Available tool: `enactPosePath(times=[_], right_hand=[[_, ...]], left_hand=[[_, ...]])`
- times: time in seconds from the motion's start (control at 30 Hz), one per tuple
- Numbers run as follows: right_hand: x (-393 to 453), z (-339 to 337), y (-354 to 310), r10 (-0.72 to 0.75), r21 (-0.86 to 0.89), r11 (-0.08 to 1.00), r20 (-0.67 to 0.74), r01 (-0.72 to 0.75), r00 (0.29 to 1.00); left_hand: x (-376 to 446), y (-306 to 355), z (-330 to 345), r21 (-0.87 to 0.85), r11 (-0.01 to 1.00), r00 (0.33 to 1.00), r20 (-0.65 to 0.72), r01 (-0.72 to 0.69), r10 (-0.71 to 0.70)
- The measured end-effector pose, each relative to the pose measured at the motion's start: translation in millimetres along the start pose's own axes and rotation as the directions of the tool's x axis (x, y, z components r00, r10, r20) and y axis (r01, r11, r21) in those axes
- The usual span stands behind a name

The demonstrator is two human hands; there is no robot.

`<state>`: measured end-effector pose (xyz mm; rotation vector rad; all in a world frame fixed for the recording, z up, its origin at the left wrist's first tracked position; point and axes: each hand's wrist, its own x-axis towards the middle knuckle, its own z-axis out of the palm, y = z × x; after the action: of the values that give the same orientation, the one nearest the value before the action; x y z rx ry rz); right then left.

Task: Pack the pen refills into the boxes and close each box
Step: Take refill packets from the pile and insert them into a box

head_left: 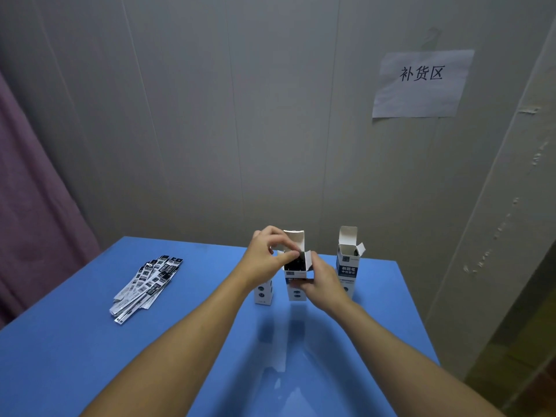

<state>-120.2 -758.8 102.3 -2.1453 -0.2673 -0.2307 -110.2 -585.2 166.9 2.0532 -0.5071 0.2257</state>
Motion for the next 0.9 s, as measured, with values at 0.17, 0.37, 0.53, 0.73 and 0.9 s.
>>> enactPosePath(times=[0.17,0.37,0.53,0.73,0.9], right_hand=[[-2,1,6,0.038,-0.011,0.999,0.027,-0.037,0.999],[-4,0,25,0.185,0.0,0.983,0.027,-0.185,0.982],[-6,7,41,0.226,-0.02,0.974,0.066,-0.225,0.972],[-1,6,41,0.276,-0.161,0.954,0.134,-0.254,0.952],[-15,-4,27,0.545,-0.701,0.697,0.384,-0.149,0.745]], left_hand=[[-3,-10,8,0.071,0.997,0.999,0.036,0.033,-0.035],[-19,-27,6,-0.01,0.987,0.981,-0.115,0.159,-0.159],[-44,-51,0,0.117,0.937,0.941,-0.131,0.329,-0.313],[-73,-72,-7,0.204,0.865,0.886,-0.18,0.459,-0.428],[-94,-87,-11,0.233,0.806,0.835,-0.236,0.544,-0.496]])
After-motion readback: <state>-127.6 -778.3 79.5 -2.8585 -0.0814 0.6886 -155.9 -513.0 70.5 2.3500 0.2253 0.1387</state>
